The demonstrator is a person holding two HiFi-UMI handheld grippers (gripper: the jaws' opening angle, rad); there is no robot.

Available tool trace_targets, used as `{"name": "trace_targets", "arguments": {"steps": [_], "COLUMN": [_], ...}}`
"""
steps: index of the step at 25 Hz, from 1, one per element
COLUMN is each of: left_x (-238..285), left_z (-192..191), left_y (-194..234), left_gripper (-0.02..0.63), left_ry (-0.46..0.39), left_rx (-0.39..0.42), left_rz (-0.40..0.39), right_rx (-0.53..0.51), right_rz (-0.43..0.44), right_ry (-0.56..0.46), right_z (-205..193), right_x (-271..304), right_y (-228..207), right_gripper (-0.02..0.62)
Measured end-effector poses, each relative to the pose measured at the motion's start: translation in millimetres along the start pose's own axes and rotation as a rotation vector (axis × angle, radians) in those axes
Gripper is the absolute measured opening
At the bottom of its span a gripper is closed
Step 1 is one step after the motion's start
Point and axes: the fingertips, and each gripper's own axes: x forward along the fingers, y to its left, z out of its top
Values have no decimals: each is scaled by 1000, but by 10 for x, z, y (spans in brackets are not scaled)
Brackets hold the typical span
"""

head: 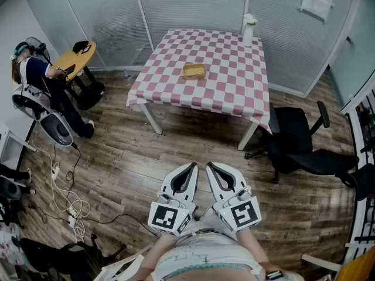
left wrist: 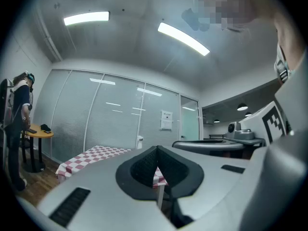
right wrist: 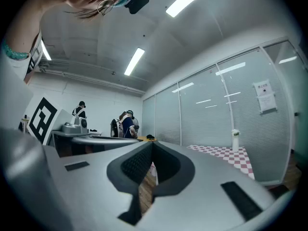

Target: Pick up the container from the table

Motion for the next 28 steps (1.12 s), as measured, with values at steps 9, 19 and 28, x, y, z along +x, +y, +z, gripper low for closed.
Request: {"name": "trace_targets", "arguments": {"steps": [9, 19, 28], "left_x": [4, 27, 289], "left_z": [-73, -192, -150], "left_y": [-210, -167, 270], "left_gripper": [15, 15, 15], "left_ry": [17, 24, 3], "left_rx": [9, -58, -113], "left_rz": [-16, 15, -5], "right_rx": [39, 44, 47], "right_rz": [38, 62, 43], "right_ry": [0, 21, 28], "right_z": [-90, -191, -224], "right_x": [-146, -130, 330], "right_y": [-11, -76, -171], "right_gripper": [-8, -8, -8]}}
